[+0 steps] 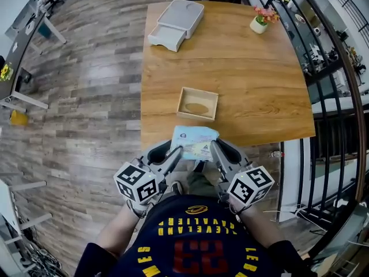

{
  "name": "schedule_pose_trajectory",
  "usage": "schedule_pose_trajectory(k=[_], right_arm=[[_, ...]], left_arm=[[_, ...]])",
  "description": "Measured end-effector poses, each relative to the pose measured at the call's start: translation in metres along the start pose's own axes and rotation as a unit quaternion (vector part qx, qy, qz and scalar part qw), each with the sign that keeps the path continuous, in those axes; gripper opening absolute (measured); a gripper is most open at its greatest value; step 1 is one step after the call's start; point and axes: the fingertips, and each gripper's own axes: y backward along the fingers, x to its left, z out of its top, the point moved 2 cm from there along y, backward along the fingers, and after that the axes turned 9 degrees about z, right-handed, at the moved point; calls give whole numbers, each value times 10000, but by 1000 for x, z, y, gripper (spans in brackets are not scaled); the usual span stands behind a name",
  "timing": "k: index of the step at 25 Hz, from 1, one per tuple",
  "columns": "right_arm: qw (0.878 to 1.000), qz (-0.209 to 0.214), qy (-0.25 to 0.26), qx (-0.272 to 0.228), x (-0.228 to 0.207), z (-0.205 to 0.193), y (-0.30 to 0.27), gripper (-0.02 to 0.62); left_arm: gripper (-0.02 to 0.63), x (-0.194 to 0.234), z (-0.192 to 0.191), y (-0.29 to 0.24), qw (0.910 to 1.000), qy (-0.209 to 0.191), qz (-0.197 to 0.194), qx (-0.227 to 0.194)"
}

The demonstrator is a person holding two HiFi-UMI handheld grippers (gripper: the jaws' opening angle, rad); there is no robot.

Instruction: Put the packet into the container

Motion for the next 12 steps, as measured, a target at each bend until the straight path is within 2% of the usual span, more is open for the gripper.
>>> schedule_pose_trajectory(k=[7,12], right_arm=[[9997,200,-93,141,-41,26,-20,44],[9994,230,-150,213,-64,29,-35,43]], left_arm=[[135,7,21,-42,9996,-44,262,-12],[135,20,23,-65,9991,-73,423,26]])
